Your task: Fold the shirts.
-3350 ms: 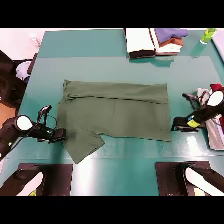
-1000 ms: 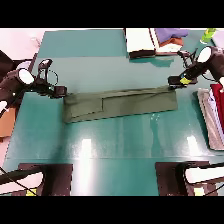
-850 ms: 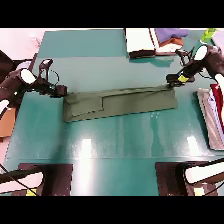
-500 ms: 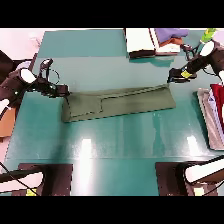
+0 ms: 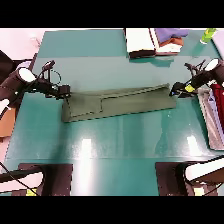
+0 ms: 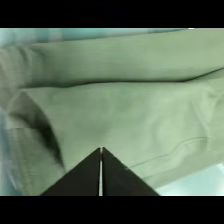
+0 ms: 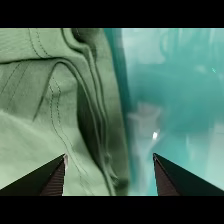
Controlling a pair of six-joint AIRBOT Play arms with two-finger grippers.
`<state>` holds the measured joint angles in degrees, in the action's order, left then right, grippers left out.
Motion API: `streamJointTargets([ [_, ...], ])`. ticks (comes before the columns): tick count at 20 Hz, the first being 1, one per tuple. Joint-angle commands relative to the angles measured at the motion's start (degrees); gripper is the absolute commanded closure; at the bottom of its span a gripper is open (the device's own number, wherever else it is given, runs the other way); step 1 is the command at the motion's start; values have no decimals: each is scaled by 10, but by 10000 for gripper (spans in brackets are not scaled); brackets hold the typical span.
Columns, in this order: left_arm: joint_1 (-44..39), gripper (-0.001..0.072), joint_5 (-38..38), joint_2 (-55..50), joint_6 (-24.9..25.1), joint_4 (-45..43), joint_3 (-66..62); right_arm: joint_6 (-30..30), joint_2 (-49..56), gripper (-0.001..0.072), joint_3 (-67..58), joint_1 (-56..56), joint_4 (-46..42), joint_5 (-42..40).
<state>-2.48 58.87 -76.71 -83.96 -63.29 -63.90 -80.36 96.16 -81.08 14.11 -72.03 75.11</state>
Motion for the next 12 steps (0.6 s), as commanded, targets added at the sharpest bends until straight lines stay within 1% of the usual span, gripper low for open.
streamJointTargets([
  [1,0,671,2,0,0,24,0,10,0,91,34,-5,21,-45],
  [2,0,671,2,0,0,25,0,10,0,98,37,-11,20,-48],
  [3,0,671,2,0,0,25,0,10,2,120,37,-18,20,-46],
  [4,0,672,2,0,0,25,0,10,2,215,37,-24,18,-47],
  [6,-7,672,1,0,0,23,0,21,2,472,37,-37,16,-49],
  [7,-17,672,0,0,1,22,0,25,2,591,37,-42,16,-49],
  [8,-32,672,-5,0,1,22,0,29,1,695,37,-47,15,-45],
  [10,-63,671,-24,-1,0,22,0,26,-10,694,37,-50,6,-40],
  [12,-96,672,-46,-1,-10,22,0,2,-35,695,37,-50,-33,-32],
])
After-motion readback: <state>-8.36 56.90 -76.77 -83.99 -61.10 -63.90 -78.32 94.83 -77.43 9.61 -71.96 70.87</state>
